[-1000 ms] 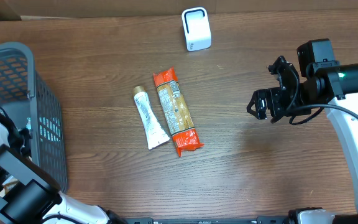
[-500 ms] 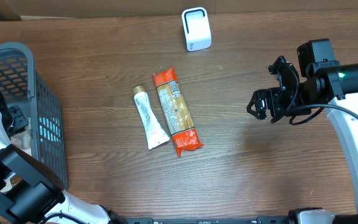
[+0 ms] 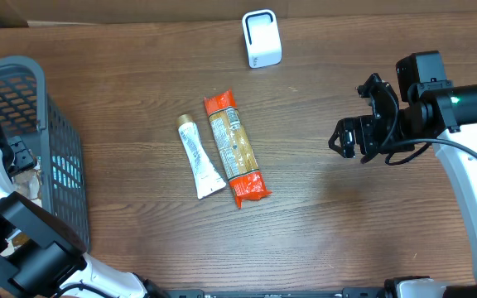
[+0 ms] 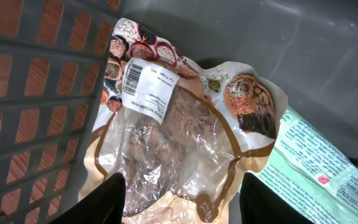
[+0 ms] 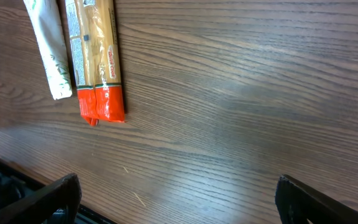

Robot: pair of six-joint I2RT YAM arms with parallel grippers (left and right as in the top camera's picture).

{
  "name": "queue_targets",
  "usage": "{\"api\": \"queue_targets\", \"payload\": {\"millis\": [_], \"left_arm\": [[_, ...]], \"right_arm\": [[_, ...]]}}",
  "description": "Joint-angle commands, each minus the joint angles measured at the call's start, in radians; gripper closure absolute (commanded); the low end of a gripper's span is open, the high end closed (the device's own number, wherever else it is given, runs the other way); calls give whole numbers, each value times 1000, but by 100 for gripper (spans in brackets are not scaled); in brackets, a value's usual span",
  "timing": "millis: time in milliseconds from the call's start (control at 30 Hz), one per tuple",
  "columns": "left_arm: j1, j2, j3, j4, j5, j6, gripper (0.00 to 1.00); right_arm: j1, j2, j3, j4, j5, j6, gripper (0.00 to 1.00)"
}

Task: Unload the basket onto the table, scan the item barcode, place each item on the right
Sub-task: 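Reach the left gripper into the basket and grasp the clear cookie bag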

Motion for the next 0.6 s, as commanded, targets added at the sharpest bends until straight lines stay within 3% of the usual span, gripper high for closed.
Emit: {"api": "queue_targets", "payload": {"millis": [0,100,300,567], "left_arm": [[-18,21,21,1,53,47,48],[-35,45,21,0,61,64,47],[-57,101,21,-3,-83,63,48],[-61,182,21,17,-115,63,49]], "right_arm": [[5,-5,21,6,-2,2,0],[5,-5,21,6,-2,2,0],[5,-5,21,6,-2,2,0],[5,-5,21,11,-2,2,0]]}}
